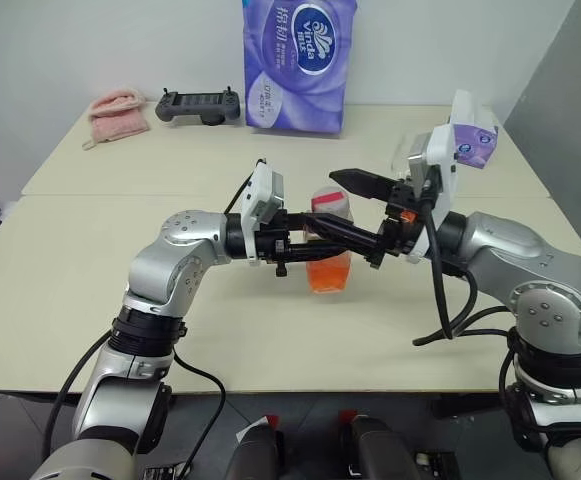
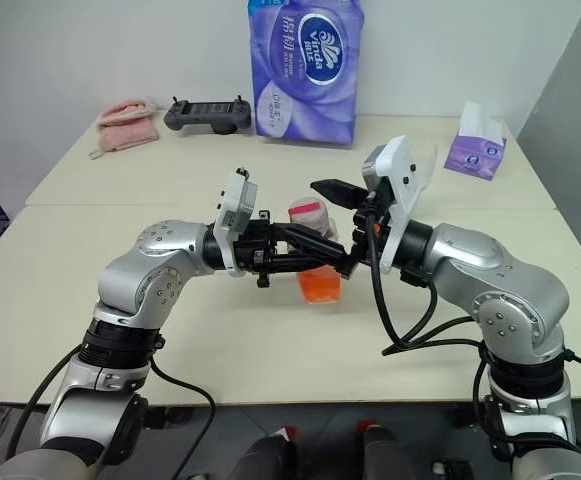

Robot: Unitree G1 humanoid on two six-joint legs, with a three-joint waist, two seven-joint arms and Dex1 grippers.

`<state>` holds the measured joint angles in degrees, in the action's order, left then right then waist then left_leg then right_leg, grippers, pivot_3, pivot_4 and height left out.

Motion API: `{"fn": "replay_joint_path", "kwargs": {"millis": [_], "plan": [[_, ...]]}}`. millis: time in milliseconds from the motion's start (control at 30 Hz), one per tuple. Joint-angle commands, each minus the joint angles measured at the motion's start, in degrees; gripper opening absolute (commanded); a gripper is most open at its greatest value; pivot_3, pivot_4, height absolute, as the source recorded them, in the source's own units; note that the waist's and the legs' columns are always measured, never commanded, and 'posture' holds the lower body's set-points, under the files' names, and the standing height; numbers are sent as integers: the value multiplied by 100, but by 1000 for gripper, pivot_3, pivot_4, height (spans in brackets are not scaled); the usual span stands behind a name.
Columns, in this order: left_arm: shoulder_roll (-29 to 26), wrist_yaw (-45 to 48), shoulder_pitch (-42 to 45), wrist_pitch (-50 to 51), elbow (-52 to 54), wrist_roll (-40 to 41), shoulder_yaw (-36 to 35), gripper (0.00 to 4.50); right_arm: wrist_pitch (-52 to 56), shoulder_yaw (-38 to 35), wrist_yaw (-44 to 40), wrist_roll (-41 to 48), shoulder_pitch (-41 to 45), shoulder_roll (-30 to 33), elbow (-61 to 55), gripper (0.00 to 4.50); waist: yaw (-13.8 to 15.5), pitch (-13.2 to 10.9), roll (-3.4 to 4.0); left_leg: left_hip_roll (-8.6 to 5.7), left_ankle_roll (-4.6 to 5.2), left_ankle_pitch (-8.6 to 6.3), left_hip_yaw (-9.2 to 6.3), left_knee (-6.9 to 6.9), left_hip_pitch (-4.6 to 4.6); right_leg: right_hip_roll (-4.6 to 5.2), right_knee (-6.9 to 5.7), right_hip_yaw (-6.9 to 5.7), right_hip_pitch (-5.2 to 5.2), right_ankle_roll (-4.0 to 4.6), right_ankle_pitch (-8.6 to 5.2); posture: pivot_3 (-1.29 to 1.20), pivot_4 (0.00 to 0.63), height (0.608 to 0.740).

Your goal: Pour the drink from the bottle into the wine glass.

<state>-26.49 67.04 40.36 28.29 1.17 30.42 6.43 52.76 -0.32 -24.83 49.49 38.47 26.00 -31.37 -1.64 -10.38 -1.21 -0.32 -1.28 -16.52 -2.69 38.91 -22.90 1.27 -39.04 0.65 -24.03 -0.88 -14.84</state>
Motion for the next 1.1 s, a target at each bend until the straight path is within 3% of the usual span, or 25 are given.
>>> {"fn": "replay_joint_path", "kwargs": {"millis": [33, 167, 200, 300, 500, 633, 700, 900, 1100], "plan": [[-10, 33, 84, -75, 126, 64, -99, 1817, -174, -26, -46, -93, 102, 15, -67, 3476, 1, 0, 0, 0, 0, 0, 0, 0, 0, 0, 0, 0, 0, 0, 0, 0, 150, 740], [-15, 24, 74, -68, 140, 64, -96, 1817, -200, -61, -52, -79, 134, -30, -46, 1978, 0, 0, 0, 0, 0, 0, 0, 0, 0, 0, 0, 0, 0, 0, 0, 0, 150, 740], [-14, 20, 71, -68, 142, 63, -94, 1817, -212, -64, -53, -78, 143, -34, -44, 1784, 0, 0, 0, 1, 0, 0, 0, 0, 0, 0, 0, 0, 0, 0, 0, 0, 150, 740], [-12, 17, 70, -74, 143, 59, -91, 1817, -203, -162, 36, -3, 209, -103, -15, 1793, 0, 0, 0, 0, 0, 0, 1, 0, 0, 0, -1, 1, 0, 0, 0, 0, 150, 740], [1, 23, 45, -62, 167, 58, -94, 1817, 95, -1202, 1089, 1184, 749, -585, 619, 1793, 4, 0, 1, 1, -1, 0, 0, 0, 0, 0, -3, 0, -1, 0, 0, 0, 150, 740], [6, 12, 36, -74, 164, 59, -82, 1817, 128, -1419, 1329, 1355, 734, -426, 685, 1793, 4, 0, 1, 1, 0, 0, 3, -2, -1, 2, 2, 4, -1, 0, 0, 0, 150, 740], [4, 2, 32, -77, 165, 57, -88, 1817, 10, -1389, 1308, 989, 444, -128, 535, 1793, 14, 0, 0, 1, 0, 0, 5, -2, -1, 2, 0, 4, -1, 0, 0, 0, 150, 740], [10, -78, -7, -91, 158, 41, -122, 1817, -1129, -541, 1601, -1755, -1473, 896, 420, 1793, 20, 0, 0, -3, 2, -1, 12, -1, -3, 2, 3, 7, 0, -2, -1, 0, 150, 740], [132, -202, -21, -144, 128, -12, -80, 1817, -1861, -170, 2024, -2881, -2739, 166, 1231, 1793, -24, 0, 1, 7, 1, 0, 25, -6, 5, -9, -5, 21, -4, -1, -1, 0, 150, 740]]}}
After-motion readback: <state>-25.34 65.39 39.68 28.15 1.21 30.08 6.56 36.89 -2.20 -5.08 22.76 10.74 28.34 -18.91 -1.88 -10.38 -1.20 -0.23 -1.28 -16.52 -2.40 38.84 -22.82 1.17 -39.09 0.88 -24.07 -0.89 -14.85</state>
